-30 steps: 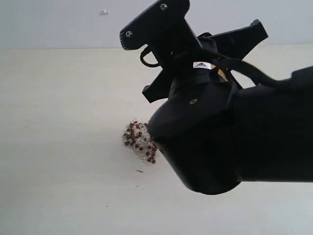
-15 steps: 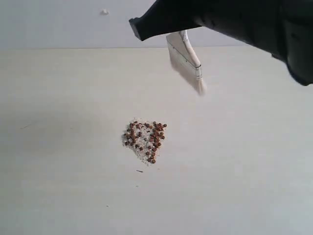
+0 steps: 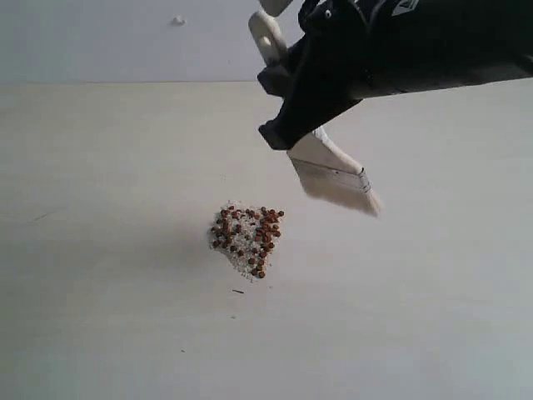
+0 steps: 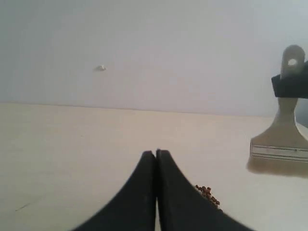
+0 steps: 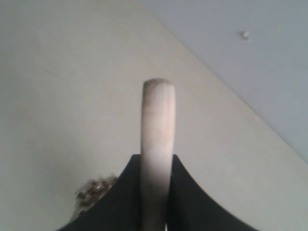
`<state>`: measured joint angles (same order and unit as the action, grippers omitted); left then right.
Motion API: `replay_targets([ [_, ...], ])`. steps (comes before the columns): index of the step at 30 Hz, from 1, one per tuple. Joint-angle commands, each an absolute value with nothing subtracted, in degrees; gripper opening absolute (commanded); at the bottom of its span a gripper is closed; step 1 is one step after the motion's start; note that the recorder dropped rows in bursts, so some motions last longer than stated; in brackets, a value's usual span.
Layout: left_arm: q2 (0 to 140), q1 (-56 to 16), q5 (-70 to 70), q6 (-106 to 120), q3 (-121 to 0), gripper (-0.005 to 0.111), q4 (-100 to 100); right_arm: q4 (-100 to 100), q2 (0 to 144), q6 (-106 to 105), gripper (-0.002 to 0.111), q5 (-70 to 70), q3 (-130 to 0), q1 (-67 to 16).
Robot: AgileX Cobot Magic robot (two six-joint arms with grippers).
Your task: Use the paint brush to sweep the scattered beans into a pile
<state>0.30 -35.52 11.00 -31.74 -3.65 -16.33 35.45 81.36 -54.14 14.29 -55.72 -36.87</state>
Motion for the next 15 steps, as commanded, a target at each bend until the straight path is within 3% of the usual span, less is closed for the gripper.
replay_targets([
  [1,0.0,-35.31,10.91,-31.73,-3.31,0.0,-16.25,40.26,80.96,-61.18,0.0,25.37,-57.78,-36.17],
  [6,0.0,-35.31,10.91,-31.73,-3.31,0.0,-16.25,52.4,77.51,-71.17,0.0,32.43,-58.12,-32.46],
  [15,0.0,-35.31,11.01,-31.73,-3.31,0.0,-16.25,92.1,82.01,-110.47,0.0,63.57,-49.32,-20.67],
])
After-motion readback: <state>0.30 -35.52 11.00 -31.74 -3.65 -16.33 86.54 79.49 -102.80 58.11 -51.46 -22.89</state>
